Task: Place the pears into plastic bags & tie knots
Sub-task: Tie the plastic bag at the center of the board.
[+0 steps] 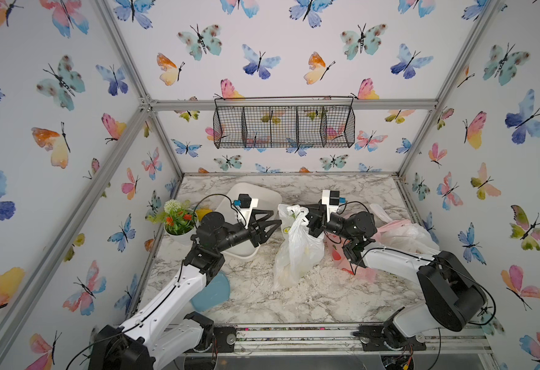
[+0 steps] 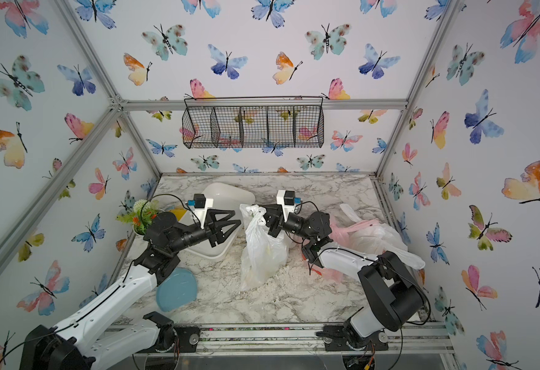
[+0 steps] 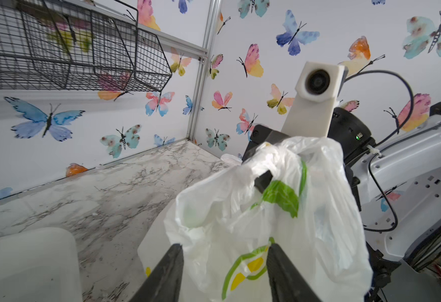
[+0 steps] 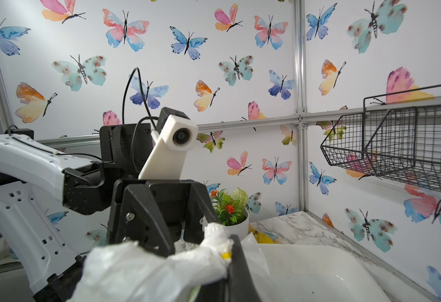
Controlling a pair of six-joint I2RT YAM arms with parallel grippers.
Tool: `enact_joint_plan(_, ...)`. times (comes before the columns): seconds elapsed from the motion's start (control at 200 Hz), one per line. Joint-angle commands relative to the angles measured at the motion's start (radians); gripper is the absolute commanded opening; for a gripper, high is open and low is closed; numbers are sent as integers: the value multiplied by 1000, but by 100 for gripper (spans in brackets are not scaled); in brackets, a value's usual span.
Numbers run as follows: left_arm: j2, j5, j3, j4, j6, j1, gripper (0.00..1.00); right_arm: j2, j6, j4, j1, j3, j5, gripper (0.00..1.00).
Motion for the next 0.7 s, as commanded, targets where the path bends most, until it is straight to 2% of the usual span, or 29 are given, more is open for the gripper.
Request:
enact_joint_plan(0.0, -9, 45, 72, -111, 18, 16, 48, 20, 63, 71, -3, 39, -49, 2)
enact_joint_plan(0.075, 44, 73, 113, -95, 0, 15, 44, 28, 80, 68, -3, 53, -71, 3)
enact_joint_plan(0.26, 149, 171, 171, -61, 6, 11, 42, 29, 72, 1, -3, 83, -90, 2)
enact_joint_plan(0.506, 167, 195, 195, -34, 29, 0, 40, 29, 69, -27, -3, 92, -99, 2)
enact_joint_plan(0.696, 154, 198, 190, -25, 52, -19, 42, 33, 69, -44, -3, 98, -106, 2)
